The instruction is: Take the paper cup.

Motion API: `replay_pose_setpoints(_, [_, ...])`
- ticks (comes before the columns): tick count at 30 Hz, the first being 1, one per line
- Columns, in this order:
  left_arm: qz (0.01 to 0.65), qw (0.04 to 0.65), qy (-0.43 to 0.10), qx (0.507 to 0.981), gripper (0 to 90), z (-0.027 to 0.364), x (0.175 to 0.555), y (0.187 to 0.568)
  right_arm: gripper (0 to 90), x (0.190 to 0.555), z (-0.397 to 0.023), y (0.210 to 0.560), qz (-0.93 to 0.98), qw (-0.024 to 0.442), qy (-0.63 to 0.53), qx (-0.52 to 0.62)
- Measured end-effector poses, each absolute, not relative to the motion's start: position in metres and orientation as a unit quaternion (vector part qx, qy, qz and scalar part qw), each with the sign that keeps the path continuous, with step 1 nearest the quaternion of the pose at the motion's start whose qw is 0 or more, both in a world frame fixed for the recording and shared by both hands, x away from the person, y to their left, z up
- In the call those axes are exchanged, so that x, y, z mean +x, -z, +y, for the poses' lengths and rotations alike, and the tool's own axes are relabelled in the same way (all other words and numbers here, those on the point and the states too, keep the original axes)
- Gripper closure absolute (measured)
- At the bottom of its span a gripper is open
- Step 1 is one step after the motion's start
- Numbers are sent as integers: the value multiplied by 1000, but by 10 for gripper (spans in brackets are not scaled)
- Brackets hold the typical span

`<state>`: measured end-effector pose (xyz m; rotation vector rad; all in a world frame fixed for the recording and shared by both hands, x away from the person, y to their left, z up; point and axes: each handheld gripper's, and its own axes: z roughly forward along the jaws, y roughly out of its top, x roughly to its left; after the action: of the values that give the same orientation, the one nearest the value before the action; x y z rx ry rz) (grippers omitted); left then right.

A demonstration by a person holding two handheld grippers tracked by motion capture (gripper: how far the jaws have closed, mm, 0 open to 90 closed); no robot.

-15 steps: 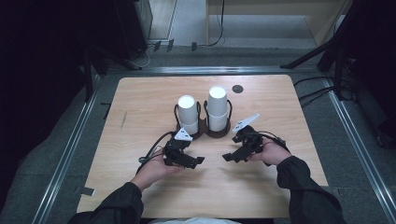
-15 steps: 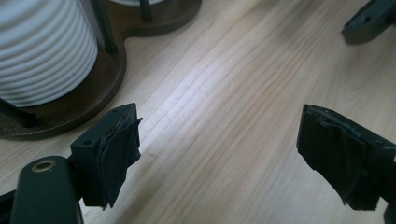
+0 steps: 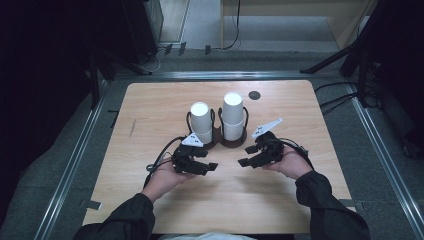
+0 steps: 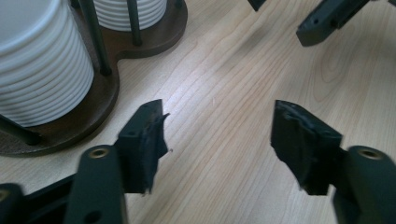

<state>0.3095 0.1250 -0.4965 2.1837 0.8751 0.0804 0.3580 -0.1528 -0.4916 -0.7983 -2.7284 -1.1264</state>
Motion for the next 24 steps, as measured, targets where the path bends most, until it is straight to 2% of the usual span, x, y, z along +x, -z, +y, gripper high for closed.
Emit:
replay_pose_setpoints(6, [344,385,-25,856,450,120,310,495,427,356,-158,488,-894,30,366,-255])
replay_pose_setpoints(9, [348,377,-31,857,460,118,312,497,406,354,-160,485,-893,25,371,-253])
replay_pose_setpoints(13, [367,386,-10,846,487,120,318,497,370,354,-162,485,-891,33,373,-258])
replay_pose_setpoints(20, [356,390,-22,849,456,115,319,489,396,351,-167,480,-888,24,374,-265])
replay_pose_setpoints(24, [353,397,-31,846,463,111,320,485,400,349,-173,482,-891,1,371,-260])
